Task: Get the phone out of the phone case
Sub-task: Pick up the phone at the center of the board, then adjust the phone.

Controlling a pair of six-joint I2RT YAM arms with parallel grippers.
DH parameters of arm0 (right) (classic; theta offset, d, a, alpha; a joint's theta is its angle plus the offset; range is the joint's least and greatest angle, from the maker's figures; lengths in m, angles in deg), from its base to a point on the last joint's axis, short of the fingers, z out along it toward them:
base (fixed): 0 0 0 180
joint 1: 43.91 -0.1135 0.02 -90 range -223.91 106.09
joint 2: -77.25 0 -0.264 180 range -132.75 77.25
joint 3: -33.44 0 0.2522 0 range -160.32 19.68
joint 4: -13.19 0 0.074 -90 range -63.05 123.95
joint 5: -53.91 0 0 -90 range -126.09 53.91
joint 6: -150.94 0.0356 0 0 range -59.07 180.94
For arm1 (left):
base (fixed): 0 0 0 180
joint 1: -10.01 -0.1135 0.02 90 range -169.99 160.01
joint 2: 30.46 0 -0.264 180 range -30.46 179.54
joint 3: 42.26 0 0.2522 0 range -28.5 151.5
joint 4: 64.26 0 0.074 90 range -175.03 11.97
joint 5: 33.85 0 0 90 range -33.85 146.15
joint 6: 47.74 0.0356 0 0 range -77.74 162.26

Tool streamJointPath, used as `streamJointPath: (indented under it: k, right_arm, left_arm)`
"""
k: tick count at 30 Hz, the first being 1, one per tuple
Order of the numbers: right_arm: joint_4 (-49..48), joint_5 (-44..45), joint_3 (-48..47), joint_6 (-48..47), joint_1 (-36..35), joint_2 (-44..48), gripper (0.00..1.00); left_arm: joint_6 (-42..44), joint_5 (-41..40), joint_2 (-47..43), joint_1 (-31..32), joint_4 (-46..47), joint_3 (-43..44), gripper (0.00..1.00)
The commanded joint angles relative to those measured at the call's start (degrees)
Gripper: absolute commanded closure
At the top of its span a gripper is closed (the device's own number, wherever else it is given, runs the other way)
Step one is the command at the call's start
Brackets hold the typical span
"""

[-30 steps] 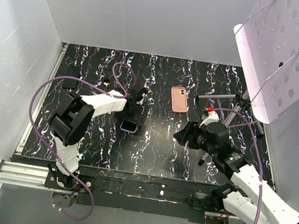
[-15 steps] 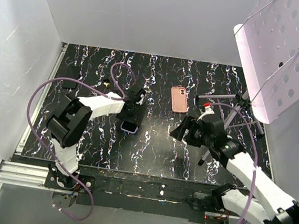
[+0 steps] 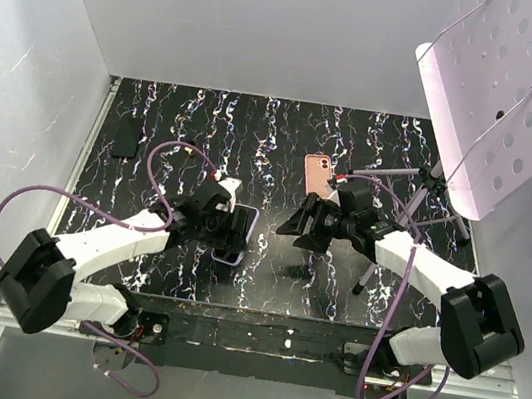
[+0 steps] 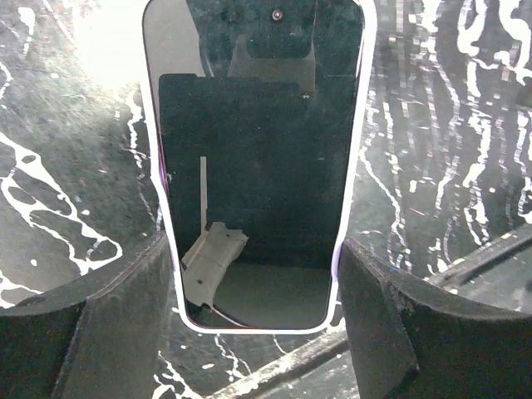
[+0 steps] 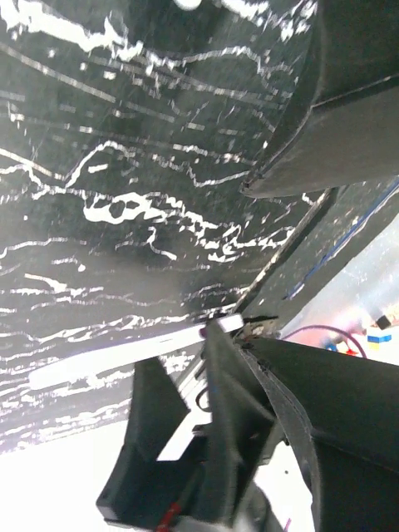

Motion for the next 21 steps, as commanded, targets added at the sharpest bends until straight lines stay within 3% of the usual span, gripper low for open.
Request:
streamJointPath:
  k: [1,5,11,17,21]
  right_arm:
    - [-9.6,-2.8,-3.1,6.1,-2.7,-1.6,0.26]
    - [-17.6,0.3,-1.6,9.8,-5.6,-1.5,0.28]
    - [-17.6,4.7,-3.5,11.1,-8.5,-6.4,0.40]
    - [-20.3,4.5,-3.8,11.4,-9.1,-9.5,0.44]
    - [-22.9,3.0,-3.1,11.8,-10.6,-11.1,0.52]
  left_arm:
    - [-3.9,-4.8,-7.3,4.3,4.2,-2.1,1.00]
    - [-4.1,-5.4,-8.3,5.6,4.7,-3.1,1.00]
    - [-5.1,-4.4,-9.9,7.1,4.7,-2.5,1.00]
    - [-6.7,-3.4,-10.8,9.0,4.4,-1.5,1.00]
    - [-7.5,-2.9,-9.1,10.7,4.1,0.4,1.00]
